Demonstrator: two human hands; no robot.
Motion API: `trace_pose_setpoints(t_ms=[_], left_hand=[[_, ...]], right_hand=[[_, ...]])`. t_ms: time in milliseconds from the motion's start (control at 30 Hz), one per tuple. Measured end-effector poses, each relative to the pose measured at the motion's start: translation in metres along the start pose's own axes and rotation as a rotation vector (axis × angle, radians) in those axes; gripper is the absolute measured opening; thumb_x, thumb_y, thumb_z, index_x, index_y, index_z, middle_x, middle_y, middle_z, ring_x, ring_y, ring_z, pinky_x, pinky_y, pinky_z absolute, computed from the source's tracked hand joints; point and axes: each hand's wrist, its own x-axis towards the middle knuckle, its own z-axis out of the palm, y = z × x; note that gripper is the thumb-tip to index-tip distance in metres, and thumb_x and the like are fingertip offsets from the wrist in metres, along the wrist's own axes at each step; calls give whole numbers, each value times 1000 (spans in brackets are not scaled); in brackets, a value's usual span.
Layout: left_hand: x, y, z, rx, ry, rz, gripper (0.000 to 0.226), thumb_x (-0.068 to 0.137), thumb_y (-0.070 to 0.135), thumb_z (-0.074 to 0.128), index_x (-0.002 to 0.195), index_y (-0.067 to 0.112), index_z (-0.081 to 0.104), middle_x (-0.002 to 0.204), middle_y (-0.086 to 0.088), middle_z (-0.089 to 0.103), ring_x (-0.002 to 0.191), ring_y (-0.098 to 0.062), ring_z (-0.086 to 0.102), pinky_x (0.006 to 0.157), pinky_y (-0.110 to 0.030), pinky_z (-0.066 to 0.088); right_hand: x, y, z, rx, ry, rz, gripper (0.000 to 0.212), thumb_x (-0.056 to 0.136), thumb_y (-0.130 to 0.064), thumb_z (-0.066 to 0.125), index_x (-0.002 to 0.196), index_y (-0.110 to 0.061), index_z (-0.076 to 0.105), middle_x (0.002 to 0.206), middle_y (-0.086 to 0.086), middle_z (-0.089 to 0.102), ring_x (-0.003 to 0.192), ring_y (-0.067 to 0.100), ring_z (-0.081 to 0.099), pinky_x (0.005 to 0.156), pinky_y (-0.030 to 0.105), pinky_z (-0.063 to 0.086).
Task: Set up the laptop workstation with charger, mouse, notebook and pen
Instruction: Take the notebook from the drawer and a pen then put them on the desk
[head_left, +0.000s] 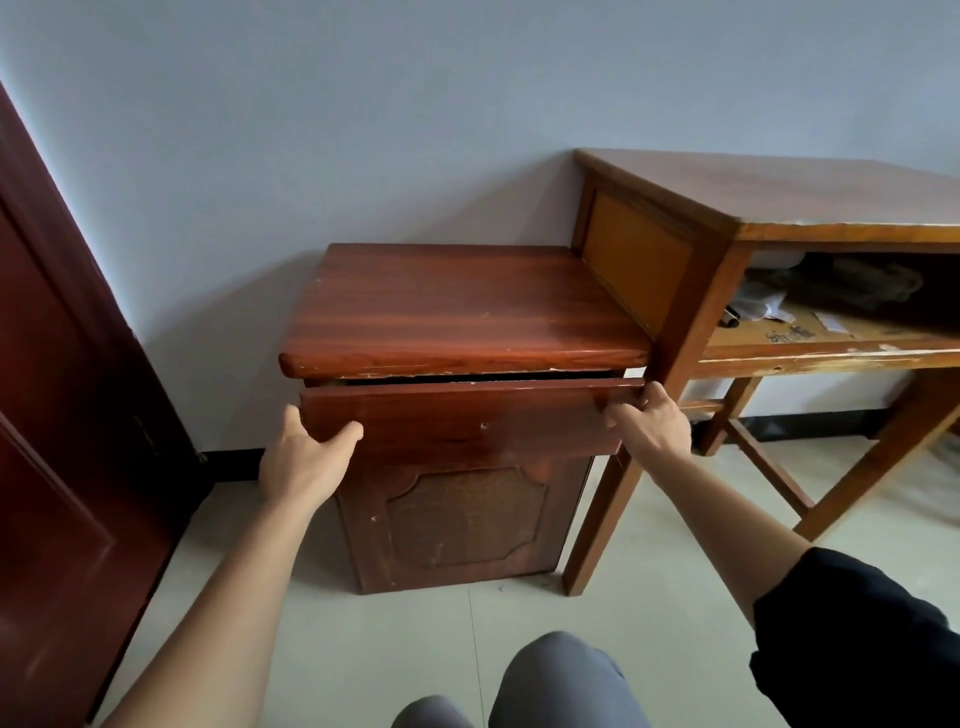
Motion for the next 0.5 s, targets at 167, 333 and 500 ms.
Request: trace_pose_setpoints(t_ms=[167,333,500], left_hand=[[-38,-6,13,-249,146,6,49,80,34,66,116,9,43,118,-12,53,93,-30,53,76,-39,42],[-60,-12,27,-433,267,-9,60,75,28,65,126,11,39,126,-14,44,106,-33,53,82,-39,46],[-81,-34,42,-573,326,-42,70,65,26,61,128,8,38,128,-14,44,115,-31,48,97,-46,46]], right_hand=[[-24,18,8,107,162,-6,22,74,-31,55,91,-17,52,83,6,61,91,32,58,83,48,52],[-44,36,2,157,198,-57,14,79,-31,52,92,-27,55,89,3,62,88,25,58,82,49,54],[-64,62,3,141,238,-62,12,85,-26,55,92,-16,56,88,7,62,85,25,59,73,40,55]])
